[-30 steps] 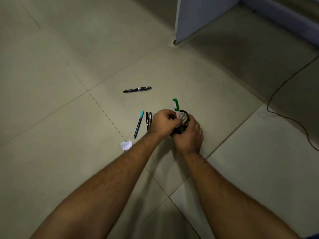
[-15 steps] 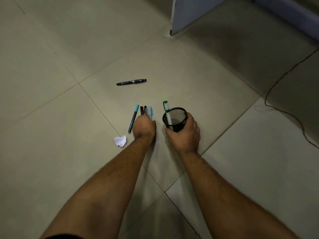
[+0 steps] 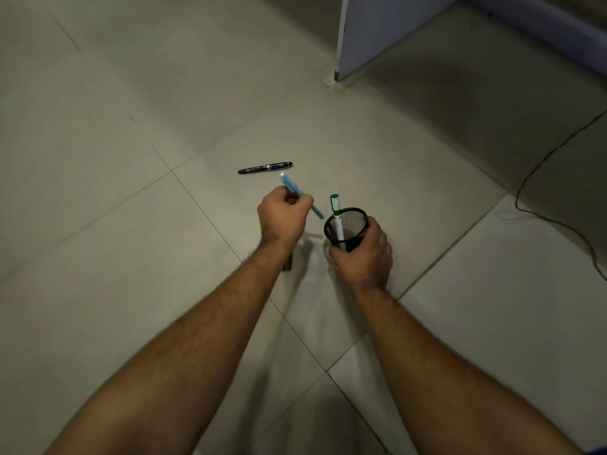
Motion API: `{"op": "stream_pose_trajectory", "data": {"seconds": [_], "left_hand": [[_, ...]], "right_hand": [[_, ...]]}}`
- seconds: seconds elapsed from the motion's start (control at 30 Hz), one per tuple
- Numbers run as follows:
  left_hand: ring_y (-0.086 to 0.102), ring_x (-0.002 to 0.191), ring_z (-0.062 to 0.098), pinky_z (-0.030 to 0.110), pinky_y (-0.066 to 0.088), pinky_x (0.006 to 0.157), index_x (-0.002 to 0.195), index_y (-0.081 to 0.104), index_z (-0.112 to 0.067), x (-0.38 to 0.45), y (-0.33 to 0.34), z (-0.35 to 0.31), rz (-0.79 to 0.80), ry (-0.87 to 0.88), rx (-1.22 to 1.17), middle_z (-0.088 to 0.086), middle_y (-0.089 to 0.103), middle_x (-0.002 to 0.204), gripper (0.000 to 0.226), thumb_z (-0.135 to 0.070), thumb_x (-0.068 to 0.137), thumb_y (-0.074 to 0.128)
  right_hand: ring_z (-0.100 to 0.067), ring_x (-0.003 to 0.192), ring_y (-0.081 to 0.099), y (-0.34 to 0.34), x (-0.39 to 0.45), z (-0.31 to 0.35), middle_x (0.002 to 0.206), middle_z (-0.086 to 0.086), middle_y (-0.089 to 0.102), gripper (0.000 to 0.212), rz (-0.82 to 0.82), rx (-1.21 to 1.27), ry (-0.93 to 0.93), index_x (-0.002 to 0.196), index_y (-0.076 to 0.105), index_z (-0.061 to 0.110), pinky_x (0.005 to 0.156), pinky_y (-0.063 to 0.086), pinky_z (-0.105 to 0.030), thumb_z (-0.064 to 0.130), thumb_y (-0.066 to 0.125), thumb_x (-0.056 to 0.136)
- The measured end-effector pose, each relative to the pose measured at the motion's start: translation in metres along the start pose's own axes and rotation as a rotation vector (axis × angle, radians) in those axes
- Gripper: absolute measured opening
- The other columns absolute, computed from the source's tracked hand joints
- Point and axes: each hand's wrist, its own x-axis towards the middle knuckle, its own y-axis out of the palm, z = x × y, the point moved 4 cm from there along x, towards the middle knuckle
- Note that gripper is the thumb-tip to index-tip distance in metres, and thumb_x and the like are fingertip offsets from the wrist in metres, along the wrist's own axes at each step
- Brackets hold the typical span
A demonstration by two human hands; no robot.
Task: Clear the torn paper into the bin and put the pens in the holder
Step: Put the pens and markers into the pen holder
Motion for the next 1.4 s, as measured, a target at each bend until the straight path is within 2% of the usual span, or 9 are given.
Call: {"op": "stream_pose_trajectory", "data": {"seconds": [0.1, 0.2, 0.33, 0.43, 0.57, 0.9, 1.1, 1.27, 1.4], "left_hand": [[0.047, 0.048, 0.004, 0.019, 0.041, 0.052, 0.069, 0.066, -0.013, -0.005, 0.012, -0.006, 0.168, 0.0, -0.07, -0.007, 0.057, 0.056, 0.01, -0.013, 0.078, 0.07], [0.05, 0.05, 0.0, 0.02, 0.042, 0.055, 0.08, 0.073, -0.015, -0.016, 0.024, 0.0, 0.371, 0.047, 0.084, -0.009, 0.058, 0.057, 0.002, -0.015, 0.078, 0.073], [0.055, 0.054, 0.006, 0.021, 0.047, 0.058, 0.093, 0.075, -0.016, -0.013, 0.009, 0.018, 0.192, -0.015, 0.025, -0.006, 0.061, 0.062, 0.019, -0.01, 0.077, 0.067], [0.068, 0.08, 0.021, 0.028, 0.054, 0.074, 0.092, 0.075, -0.014, -0.006, -0.003, 0.048, 0.044, -0.081, 0.2, 0.002, 0.071, 0.081, 0.017, -0.019, 0.078, 0.066], [0.065, 0.094, 0.029, 0.03, 0.049, 0.078, 0.103, 0.068, -0.009, -0.003, 0.004, 0.079, 0.08, -0.104, 0.522, 0.011, 0.07, 0.103, 0.023, -0.026, 0.087, 0.064], [0.068, 0.094, 0.03, 0.037, 0.058, 0.082, 0.106, 0.067, -0.005, 0.009, 0.031, 0.075, 0.168, -0.079, 0.829, 0.015, 0.07, 0.105, 0.019, -0.014, 0.094, 0.056], [0.066, 0.077, 0.024, 0.029, 0.054, 0.069, 0.087, 0.072, -0.01, 0.01, 0.014, 0.066, 0.043, -0.119, 0.473, 0.006, 0.071, 0.084, 0.023, -0.032, 0.08, 0.069], [0.06, 0.062, 0.014, 0.024, 0.049, 0.062, 0.067, 0.068, -0.01, 0.014, -0.012, 0.025, -0.043, -0.133, 0.008, -0.001, 0.063, 0.061, 0.013, -0.021, 0.074, 0.069], [0.038, 0.038, 0.002, 0.017, 0.035, 0.048, 0.059, 0.062, -0.014, 0.009, -0.012, 0.0, -0.002, -0.1, -0.151, -0.011, 0.046, 0.04, 0.016, -0.014, 0.074, 0.067]], "right_hand": [[-0.028, 0.122, 0.051, 0.0, 0.0, 0.006, 0.132, -0.005, 0.057, 0.088, 0.011, 0.013, 0.0, 0.137, 0.045, 0.02, 0.102, 0.045, -0.042, 0.042, 0.083, 0.061], [-0.026, 0.119, 0.054, 0.0, 0.0, 0.014, 0.129, -0.002, 0.059, 0.085, -0.005, 0.063, -0.012, 0.134, 0.046, 0.022, 0.098, 0.049, -0.044, 0.044, 0.08, 0.06], [-0.027, 0.119, 0.054, -0.003, 0.002, 0.009, 0.129, -0.004, 0.059, 0.086, -0.016, 0.06, -0.009, 0.135, 0.046, 0.02, 0.099, 0.048, -0.041, 0.043, 0.082, 0.061], [-0.026, 0.119, 0.054, -0.003, -0.002, 0.005, 0.129, -0.003, 0.059, 0.085, -0.001, 0.056, -0.013, 0.136, 0.046, 0.021, 0.099, 0.048, -0.04, 0.042, 0.083, 0.063], [-0.024, 0.12, 0.052, 0.006, -0.006, 0.005, 0.13, 0.0, 0.057, 0.085, 0.029, 0.065, -0.026, 0.137, 0.044, 0.022, 0.1, 0.048, -0.04, 0.044, 0.082, 0.064], [-0.021, 0.122, 0.051, 0.014, -0.011, 0.009, 0.133, 0.001, 0.056, 0.088, 0.056, 0.046, -0.018, 0.139, 0.041, 0.022, 0.1, 0.049, -0.041, 0.048, 0.082, 0.066], [-0.023, 0.122, 0.051, 0.013, -0.007, 0.006, 0.133, -0.001, 0.056, 0.089, 0.063, 0.035, 0.009, 0.14, 0.041, 0.021, 0.1, 0.049, -0.041, 0.048, 0.082, 0.065], [-0.026, 0.121, 0.052, 0.009, -0.002, 0.003, 0.132, -0.004, 0.057, 0.091, 0.12, 0.039, 0.027, 0.138, 0.042, 0.02, 0.1, 0.049, -0.045, 0.048, 0.084, 0.063], [-0.027, 0.121, 0.051, 0.006, 0.0, 0.005, 0.132, -0.006, 0.056, 0.092, 0.13, 0.019, 0.018, 0.139, 0.042, 0.018, 0.101, 0.048, -0.042, 0.045, 0.086, 0.062]]}}
